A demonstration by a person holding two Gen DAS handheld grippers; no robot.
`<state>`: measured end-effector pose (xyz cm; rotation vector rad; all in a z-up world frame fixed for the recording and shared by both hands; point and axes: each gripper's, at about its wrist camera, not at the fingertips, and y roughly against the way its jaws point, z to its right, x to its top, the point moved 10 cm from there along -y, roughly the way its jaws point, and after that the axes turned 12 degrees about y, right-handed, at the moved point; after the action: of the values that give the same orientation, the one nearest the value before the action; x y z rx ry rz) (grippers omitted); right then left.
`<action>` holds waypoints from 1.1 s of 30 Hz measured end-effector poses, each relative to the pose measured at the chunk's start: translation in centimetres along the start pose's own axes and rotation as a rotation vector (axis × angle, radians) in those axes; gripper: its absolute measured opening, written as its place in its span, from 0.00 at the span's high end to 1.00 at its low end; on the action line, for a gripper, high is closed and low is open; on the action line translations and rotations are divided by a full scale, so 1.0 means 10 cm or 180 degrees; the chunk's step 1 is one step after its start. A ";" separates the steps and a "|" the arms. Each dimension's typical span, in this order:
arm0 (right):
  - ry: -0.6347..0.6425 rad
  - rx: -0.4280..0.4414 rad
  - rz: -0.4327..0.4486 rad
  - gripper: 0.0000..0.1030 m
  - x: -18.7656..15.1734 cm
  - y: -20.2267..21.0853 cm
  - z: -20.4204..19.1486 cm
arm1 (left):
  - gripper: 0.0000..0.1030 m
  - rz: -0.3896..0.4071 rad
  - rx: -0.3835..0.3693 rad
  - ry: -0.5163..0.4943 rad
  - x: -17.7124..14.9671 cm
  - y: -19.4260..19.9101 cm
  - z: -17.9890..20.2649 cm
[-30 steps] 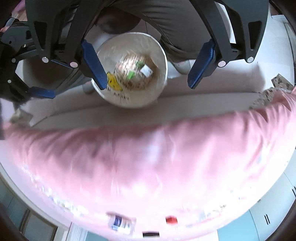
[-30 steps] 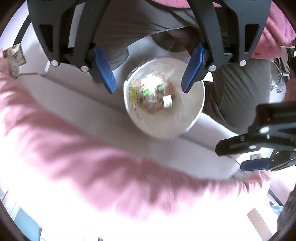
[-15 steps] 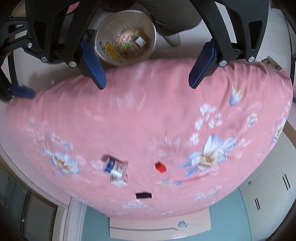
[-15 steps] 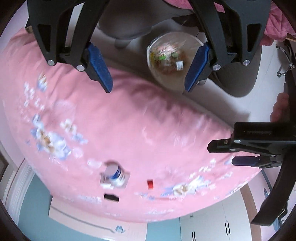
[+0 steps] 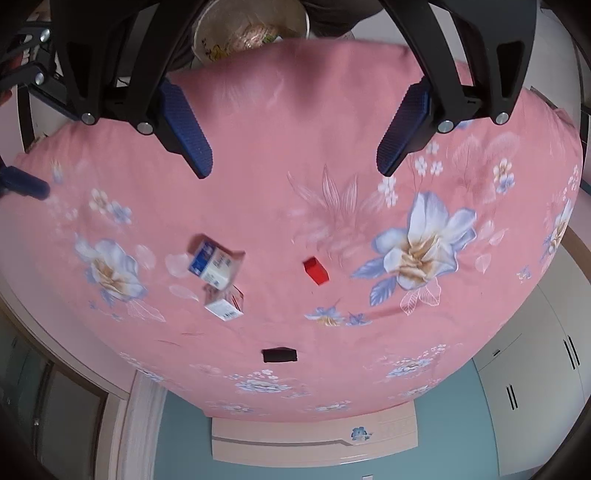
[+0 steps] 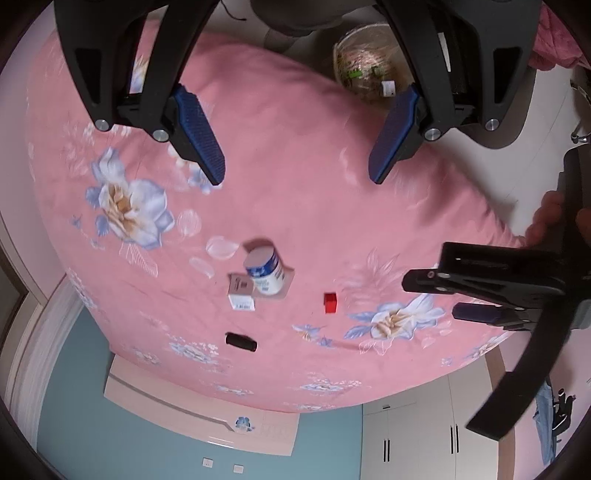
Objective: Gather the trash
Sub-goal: 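Raise both open tools from the bin toward the items on the bed, then grasp the red block with the left tool while the right tool grasps the white yogurt cup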
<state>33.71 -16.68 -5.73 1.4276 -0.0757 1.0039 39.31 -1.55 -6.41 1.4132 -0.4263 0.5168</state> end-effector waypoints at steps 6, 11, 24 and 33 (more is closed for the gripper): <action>0.0034 -0.0027 0.0021 0.23 0.22 -0.21 0.21 | 0.11 -0.0079 0.0000 0.0165 0.32 -0.29 -0.04; 0.0047 -0.0027 -0.0017 0.23 0.38 -0.47 0.37 | 0.11 -0.0162 0.0024 0.0293 0.56 -0.59 -0.07; 0.0080 0.0185 -0.0098 0.23 0.76 -1.28 0.60 | 0.11 -0.0453 0.0117 0.0539 1.04 -1.53 -0.11; -0.0020 0.0423 -0.0415 0.23 0.68 -2.09 0.74 | 0.11 -0.0708 0.0192 0.0733 1.05 -2.21 -0.15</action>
<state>54.36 -15.66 -16.33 1.5363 0.0801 0.9106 60.61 -0.93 -18.62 1.4191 -0.0677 0.5067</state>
